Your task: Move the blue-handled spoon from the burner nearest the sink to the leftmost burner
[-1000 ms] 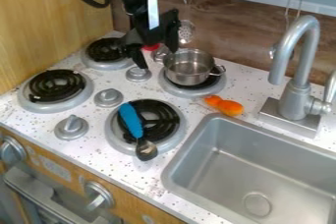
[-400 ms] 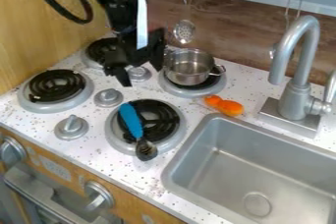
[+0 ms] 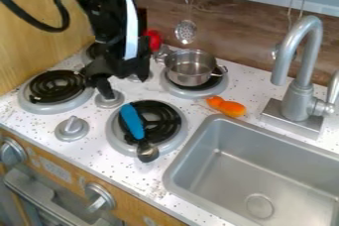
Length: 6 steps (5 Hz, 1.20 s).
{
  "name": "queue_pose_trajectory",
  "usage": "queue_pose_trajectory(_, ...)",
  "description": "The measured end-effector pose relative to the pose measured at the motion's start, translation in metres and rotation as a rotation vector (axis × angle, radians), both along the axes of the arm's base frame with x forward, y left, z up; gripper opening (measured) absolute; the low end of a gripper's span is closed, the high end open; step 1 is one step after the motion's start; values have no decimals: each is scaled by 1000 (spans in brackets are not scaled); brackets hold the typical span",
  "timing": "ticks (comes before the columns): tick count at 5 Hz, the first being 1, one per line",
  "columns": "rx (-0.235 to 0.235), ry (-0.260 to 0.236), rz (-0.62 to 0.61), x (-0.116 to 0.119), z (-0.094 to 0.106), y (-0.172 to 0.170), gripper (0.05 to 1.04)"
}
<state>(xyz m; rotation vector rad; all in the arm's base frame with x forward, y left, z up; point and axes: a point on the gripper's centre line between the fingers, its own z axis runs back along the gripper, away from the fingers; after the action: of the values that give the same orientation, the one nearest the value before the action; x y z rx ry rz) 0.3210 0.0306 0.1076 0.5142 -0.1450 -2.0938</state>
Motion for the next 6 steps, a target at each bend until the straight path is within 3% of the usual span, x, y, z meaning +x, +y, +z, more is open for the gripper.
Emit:
queue_pose_trajectory(1, -24, 46, 9, -6, -9, -1, 1001)
queue_pose_trajectory(2, -50, 134, -1, -9, -37, 5, 1001)
queue_pose_trajectory(3, -76, 183, -42, 2, -57, 5, 1001)
queue_pose_trajectory(4, -77, 211, -60, 16, -71, 3, 1001)
queue_pose_trajectory(6, -59, 202, -8, 21, -77, 28, 947)
